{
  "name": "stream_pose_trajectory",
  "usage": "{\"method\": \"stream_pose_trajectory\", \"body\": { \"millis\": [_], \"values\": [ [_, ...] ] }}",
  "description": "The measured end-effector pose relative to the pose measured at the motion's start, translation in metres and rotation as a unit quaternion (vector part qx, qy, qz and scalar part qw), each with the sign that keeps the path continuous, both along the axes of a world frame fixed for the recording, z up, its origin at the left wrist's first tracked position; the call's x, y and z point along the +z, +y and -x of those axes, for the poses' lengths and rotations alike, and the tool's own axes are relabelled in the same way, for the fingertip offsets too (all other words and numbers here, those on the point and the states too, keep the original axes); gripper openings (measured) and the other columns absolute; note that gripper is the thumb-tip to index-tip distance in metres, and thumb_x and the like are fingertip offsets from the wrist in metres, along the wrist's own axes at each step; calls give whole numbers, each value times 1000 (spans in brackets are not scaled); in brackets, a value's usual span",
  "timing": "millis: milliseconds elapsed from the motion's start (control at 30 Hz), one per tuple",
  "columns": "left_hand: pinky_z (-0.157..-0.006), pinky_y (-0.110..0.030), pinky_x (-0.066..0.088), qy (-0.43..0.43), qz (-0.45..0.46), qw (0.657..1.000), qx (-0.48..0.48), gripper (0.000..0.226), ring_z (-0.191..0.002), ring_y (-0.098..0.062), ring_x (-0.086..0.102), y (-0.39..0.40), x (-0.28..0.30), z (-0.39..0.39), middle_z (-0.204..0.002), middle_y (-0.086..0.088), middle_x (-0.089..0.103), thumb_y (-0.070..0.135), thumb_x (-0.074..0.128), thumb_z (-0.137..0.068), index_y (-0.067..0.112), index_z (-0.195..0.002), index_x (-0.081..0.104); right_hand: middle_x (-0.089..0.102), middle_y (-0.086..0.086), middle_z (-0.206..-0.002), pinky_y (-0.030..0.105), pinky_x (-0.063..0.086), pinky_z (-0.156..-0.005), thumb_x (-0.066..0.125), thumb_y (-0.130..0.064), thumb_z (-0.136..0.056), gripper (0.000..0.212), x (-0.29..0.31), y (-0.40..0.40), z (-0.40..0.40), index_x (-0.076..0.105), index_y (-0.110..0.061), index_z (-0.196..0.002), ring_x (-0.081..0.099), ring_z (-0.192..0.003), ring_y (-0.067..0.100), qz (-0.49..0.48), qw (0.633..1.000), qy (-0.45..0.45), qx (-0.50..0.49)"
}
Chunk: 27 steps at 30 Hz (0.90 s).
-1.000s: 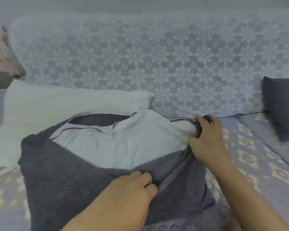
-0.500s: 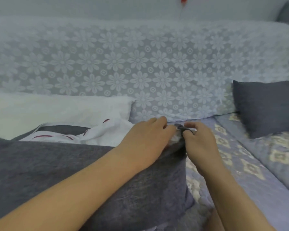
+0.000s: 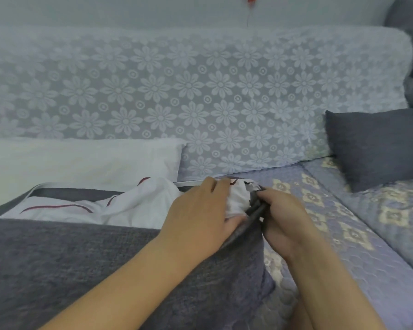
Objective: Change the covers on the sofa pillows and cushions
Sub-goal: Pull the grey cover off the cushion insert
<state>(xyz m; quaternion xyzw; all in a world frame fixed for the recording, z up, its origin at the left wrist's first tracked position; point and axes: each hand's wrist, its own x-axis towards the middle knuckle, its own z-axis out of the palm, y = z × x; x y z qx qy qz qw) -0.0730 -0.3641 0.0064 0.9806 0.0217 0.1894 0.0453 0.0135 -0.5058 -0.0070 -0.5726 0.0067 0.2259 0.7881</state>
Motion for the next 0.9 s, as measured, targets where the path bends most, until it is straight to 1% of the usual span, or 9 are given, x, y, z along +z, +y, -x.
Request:
{"method": "stream_pose_trajectory", "body": {
  "millis": [133, 200, 300, 367, 467, 533, 633, 700, 900],
  "values": [
    [-66, -32, 39, 42, -1, 999, 22, 37, -95, -15, 60, -4, 9, 8, -108, 10, 59, 60, 47, -96, 31, -117, 42, 72, 19, -112, 44, 50, -100, 48, -12, -100, 30, 4, -6, 4, 70, 4, -113, 68, -109, 31, -103, 989, 75, 73],
    [-64, -33, 33, 57, -17, 997, 50, 23, -91, -17, 61, -7, 10, 10, -103, 8, 60, 48, 47, -98, 29, -103, 35, 71, 21, -117, 44, 52, -101, 55, -12, -98, 28, 5, -8, 8, 69, 3, -117, 67, -112, 31, -89, 991, 33, 99],
    [-66, -34, 32, 68, -37, 993, 85, 15, -92, -20, 63, -11, 14, 7, -103, 5, 63, 35, 47, -98, 27, -108, 41, 75, 11, -98, 33, 57, -72, 62, 0, -92, 17, -4, -5, 3, 72, -10, -103, 71, -91, 25, 130, 984, -117, 20],
    [-68, -33, 34, 56, -49, 993, 90, 24, -93, -22, 65, -9, 24, 9, -102, 4, 64, 34, 49, -98, 27, -120, 45, 68, 3, -93, 31, 49, -65, 58, 4, -88, 25, -22, -6, -11, 67, -18, -93, 64, -86, 23, 325, 921, -213, -39],
    [-70, -33, 34, 52, -50, 990, 118, 33, -99, -29, 66, 11, 52, 18, -109, 0, 67, 38, 51, -99, 30, -131, 46, 63, 8, -104, 33, 45, -70, 51, 1, -93, 23, -74, -16, -31, 65, -13, -104, 59, -91, 28, 487, 853, -179, 48],
    [-68, -35, 33, 5, -13, 989, 147, 23, -89, -32, 61, 34, 69, 23, -98, -3, 66, 42, 57, -96, 30, -115, 51, 64, 12, -107, 36, 49, -74, 47, 2, -94, 25, -113, -26, -31, 65, -13, -103, 60, -91, 30, 532, 830, -134, 97],
    [-64, -37, 31, -23, 1, 992, 128, 27, -75, -24, 43, 48, 72, 26, -73, 7, 44, 34, 63, -93, 27, -83, 39, 67, 9, -101, 38, 53, -77, 49, 1, -90, 28, -140, -30, -26, 60, -24, -87, 60, -86, 26, 557, 810, -160, 92],
    [-66, -39, 34, -19, -3, 997, 72, 35, -77, -23, 40, 45, 57, 26, -72, 10, 34, 28, 64, -92, 27, -78, 32, 68, 7, -112, 36, 53, -80, 52, -4, -91, 28, -136, -29, -24, 66, -23, -104, 62, -94, 26, 551, 810, -173, 104],
    [-81, -32, 40, 6, 184, 983, -27, 23, -94, -11, 50, 30, 32, 20, -102, 10, 47, 44, 54, -91, 32, -110, 49, 55, -23, -130, 23, 42, -96, 61, -19, -94, 50, -39, -26, 16, 51, -43, -137, 52, -117, -1, 277, 908, -304, 76]
  ]
}}
